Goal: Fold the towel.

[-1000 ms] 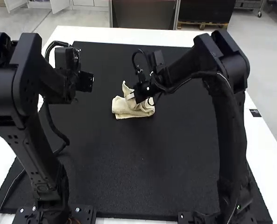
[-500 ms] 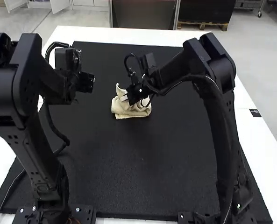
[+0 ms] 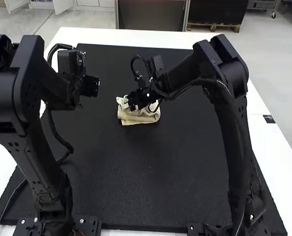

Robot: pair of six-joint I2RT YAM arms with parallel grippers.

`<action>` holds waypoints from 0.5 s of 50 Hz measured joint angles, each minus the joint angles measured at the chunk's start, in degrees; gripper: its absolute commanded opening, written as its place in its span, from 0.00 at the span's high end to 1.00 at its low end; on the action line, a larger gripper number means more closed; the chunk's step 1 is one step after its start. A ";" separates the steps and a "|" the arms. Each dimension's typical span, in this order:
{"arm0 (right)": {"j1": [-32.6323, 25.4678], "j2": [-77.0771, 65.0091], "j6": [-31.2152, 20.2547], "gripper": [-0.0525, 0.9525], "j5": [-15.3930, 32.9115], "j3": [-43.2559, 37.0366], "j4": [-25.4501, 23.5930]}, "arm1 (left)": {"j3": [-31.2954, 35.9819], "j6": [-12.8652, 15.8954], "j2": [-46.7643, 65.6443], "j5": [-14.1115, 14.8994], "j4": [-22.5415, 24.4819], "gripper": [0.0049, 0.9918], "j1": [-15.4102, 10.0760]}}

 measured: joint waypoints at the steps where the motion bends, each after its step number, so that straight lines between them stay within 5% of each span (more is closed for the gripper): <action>1: 0.00 -0.02 -0.07 0.05 -0.02 0.15 -0.07 | 0.00 0.00 0.00 -0.02 0.00 0.02 0.00; 25: -2.32 -4.94 -1.53 0.07 0.00 1.44 0.22 | -0.22 0.00 0.00 -0.07 -0.09 0.02 -4.00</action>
